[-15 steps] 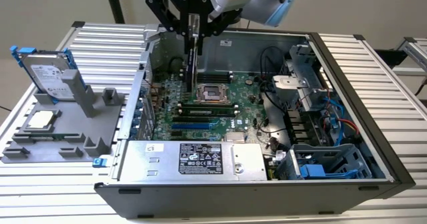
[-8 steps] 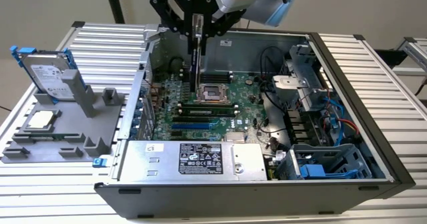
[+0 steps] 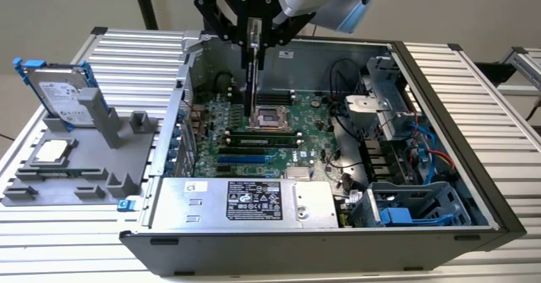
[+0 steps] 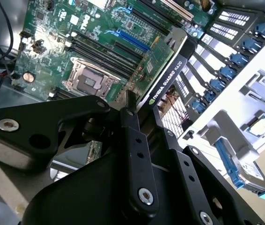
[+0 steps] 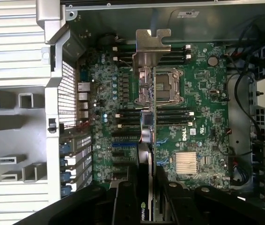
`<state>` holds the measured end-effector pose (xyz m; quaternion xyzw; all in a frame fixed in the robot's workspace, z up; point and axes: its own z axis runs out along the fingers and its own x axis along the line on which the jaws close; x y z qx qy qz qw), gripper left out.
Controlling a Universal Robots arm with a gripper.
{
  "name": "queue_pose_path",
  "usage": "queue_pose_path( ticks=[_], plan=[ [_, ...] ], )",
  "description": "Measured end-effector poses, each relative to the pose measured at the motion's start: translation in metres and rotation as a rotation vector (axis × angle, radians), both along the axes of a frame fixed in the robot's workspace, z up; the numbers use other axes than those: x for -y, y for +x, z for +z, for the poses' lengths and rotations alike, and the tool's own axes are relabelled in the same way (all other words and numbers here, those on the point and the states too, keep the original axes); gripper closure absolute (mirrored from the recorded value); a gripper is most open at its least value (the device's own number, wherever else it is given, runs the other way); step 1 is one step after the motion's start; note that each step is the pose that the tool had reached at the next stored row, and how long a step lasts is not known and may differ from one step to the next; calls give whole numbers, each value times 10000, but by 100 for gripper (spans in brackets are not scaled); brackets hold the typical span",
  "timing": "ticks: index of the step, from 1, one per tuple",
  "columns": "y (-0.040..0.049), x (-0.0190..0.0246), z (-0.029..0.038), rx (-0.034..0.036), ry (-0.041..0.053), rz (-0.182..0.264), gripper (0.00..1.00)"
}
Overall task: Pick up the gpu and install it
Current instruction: 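Pick up the gpu and move the gpu toward the slot, then insert the gpu into the slot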
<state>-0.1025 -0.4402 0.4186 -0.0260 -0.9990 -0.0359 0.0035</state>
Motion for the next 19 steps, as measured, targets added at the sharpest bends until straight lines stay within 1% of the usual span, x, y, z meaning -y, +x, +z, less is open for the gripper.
queue_pose_path(
  ticks=[2, 15, 19],
  plan=[
    [11, 7, 0, 0, 0, 1, 100],
    [19, 12, 0, -1, -1, 1, 100],
    [57, 12, 0, -1, -1, 2, 100]
  ],
)
